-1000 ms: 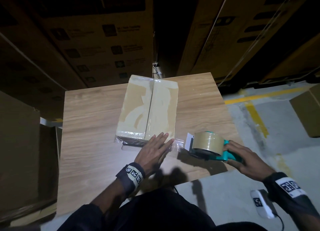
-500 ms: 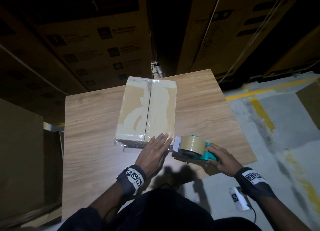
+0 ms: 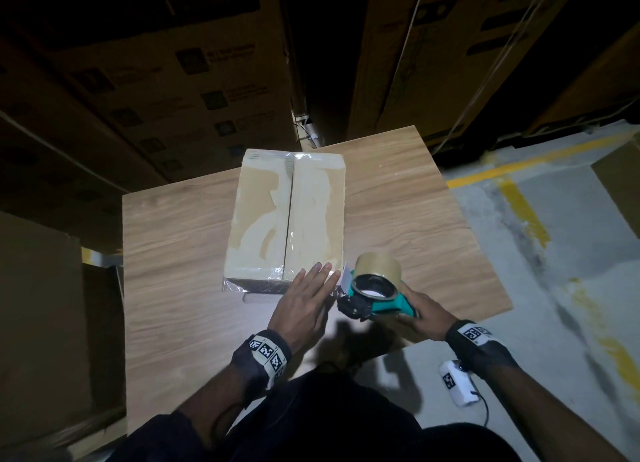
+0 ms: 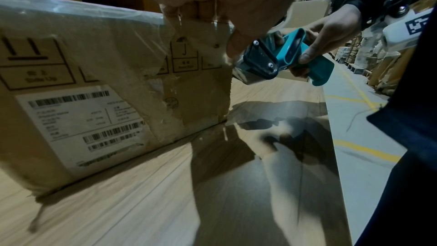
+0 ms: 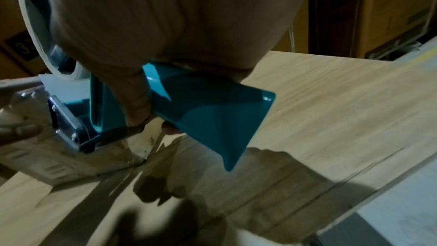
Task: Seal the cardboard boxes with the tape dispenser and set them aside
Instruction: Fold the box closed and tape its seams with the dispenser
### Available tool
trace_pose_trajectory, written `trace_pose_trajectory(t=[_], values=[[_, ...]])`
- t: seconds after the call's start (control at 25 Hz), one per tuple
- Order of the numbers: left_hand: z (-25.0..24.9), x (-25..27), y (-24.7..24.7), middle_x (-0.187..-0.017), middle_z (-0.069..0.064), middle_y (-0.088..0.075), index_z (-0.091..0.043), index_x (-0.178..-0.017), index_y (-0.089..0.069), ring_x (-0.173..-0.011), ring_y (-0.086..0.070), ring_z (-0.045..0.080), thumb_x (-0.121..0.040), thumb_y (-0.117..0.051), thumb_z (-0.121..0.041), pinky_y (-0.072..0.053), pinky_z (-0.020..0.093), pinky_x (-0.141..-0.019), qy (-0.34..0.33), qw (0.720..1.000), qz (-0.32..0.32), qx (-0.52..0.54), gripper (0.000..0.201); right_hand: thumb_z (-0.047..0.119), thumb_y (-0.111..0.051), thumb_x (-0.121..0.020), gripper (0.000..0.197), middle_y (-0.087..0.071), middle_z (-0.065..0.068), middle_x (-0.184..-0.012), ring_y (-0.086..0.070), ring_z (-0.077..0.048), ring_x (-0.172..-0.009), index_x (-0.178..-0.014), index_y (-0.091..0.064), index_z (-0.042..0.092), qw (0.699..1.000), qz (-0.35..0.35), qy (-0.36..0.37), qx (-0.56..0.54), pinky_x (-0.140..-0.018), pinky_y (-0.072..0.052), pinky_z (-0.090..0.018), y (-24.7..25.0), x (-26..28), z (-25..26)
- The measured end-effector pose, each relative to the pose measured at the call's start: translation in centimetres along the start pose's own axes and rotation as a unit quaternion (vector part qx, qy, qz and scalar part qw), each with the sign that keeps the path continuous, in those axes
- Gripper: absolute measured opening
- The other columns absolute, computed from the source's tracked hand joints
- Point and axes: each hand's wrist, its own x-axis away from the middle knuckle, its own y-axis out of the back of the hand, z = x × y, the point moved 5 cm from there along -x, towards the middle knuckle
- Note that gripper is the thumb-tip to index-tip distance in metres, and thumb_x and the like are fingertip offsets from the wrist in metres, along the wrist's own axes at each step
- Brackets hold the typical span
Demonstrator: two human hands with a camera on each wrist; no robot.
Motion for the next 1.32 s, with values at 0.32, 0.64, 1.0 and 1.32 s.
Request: trace_pose_trajectory(t=[0.32,0.64,1.0,1.32], values=[[0.1,-0.2,0.4,-0.162,0.010,-0.038,-0.014,-0.157,-0.039,-0.151,-0.034,0.027,-0.101,-0.037,-0.027,-0.026,0.045,-0.123,-0.018,1.000,-0.015,-0.004,0.057,0.039,-0.067,-0.083,0.046,-0.068,0.009,-0.112,-0.064,-0.021,-0.094,-0.116,-0.042,0.059,0.984,0.098,-0.090,0.117,-0.084,-0.053,-0.037,1.2,2.1,-1.3],[-1.1,-1.8,0.2,-0.170,0.012,-0.017,-0.009,-0.162,-0.021,-0.157,-0.015,0.027,-0.099,-0.046,-0.030,-0.022,0.047,-0.126,-0.005,0.999,0.028,-0.034,0.071,-0.008,-0.065,-0.084,0.050,-0.061,-0.024,-0.080,-0.053,-0.030,-0.065,-0.123,-0.048,0.017,0.863,-0.161,-0.207,-0.432,-0.056,-0.048,-0.036,-1.0,3.1,-3.6],[-1.4,-6.5,2.3,-0.171,0.001,0.002,-0.019,-0.165,-0.004,-0.158,0.002,0.015,-0.102,-0.055,-0.039,-0.008,0.041,-0.129,0.009,0.988,0.109,0.106,0.083,0.013,-0.067,-0.094,0.029,-0.065,-0.021,-0.095,-0.065,-0.023,-0.072,-0.118,-0.051,0.014,0.825,-0.229,-0.259,-0.448,-0.076,-0.059,-0.040,0.3,-4.3,-3.3],[6.6,2.4,8.1,-0.160,0.001,-0.039,-0.028,-0.156,-0.038,-0.147,-0.037,0.017,-0.104,-0.054,-0.044,-0.027,0.043,-0.121,0.264,0.891,-0.184,0.321,0.057,0.047,-0.059,-0.100,0.053,-0.063,-0.005,-0.133,-0.059,-0.025,-0.122,-0.143,-0.053,0.018,0.927,-0.310,-0.201,-0.068,-0.104,-0.047,-0.040,3.0,-1.3,3.3]])
